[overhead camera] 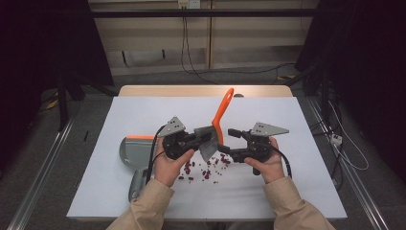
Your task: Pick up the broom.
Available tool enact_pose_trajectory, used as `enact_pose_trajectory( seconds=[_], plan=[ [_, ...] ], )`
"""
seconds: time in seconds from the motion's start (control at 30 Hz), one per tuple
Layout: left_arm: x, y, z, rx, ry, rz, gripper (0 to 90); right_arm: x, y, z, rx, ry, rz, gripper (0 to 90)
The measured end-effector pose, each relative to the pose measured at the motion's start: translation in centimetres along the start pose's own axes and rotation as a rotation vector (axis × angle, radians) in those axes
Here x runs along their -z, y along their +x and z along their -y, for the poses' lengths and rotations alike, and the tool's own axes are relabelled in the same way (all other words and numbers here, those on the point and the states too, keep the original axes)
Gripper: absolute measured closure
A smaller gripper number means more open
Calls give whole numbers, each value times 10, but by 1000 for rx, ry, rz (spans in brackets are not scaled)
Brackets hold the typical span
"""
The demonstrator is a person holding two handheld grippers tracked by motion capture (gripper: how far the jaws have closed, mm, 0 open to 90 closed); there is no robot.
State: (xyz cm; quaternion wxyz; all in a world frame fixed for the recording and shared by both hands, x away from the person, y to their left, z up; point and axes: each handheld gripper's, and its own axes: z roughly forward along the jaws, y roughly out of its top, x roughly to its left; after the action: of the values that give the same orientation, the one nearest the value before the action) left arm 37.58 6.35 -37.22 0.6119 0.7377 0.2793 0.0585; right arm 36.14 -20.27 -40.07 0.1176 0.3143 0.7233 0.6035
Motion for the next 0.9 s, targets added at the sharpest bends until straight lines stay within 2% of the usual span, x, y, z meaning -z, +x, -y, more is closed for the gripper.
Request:
enact_pose_trajectory(
  seconds=[0.2,0.3,0.37,0.63,0.9],
  plan=[
    [-2,-2,0,-5,5,15,846,-6,0,4,4,25,-12,232],
    [-3,-4,0,1,4,38,847,-8,1,4,5,26,-15,236],
    [-4,-6,0,1,1,48,846,-8,0,5,-2,20,-30,238],
    [-7,-7,1,2,1,79,846,-9,-3,6,-25,37,-34,253],
    [-8,-7,1,-3,-6,106,847,-14,-3,8,-36,32,-81,271]
  ],
)
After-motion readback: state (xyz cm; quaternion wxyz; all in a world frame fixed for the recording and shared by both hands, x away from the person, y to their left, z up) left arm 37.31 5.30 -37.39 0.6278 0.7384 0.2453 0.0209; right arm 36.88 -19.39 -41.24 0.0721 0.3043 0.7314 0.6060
